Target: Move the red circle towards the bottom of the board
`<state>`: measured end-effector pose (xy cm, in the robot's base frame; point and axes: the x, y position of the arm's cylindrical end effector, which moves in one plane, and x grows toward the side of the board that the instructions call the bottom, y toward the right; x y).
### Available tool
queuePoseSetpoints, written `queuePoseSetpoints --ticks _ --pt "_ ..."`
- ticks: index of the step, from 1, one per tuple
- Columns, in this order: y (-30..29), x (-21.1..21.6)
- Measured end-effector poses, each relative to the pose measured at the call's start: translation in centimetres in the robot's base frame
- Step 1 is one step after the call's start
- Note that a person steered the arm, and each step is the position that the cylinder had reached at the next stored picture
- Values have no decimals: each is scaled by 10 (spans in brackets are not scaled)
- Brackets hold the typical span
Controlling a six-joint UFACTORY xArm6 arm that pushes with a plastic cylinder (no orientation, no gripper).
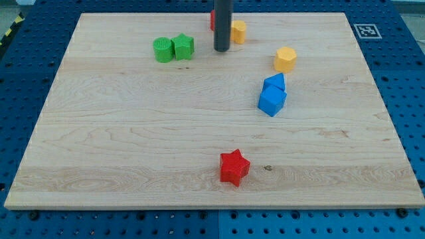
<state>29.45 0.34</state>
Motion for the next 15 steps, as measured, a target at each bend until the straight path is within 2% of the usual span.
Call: queuePoseSetpoints --ticks 1,3,4,6,7,9,11,15 --pt "-10 -10" --pt "-64 -59" --pt "-53 -95" --pt "32 -103" --pt "35 -103" --pt "2 -102" --pt "17 -101" --pt "18 -23"
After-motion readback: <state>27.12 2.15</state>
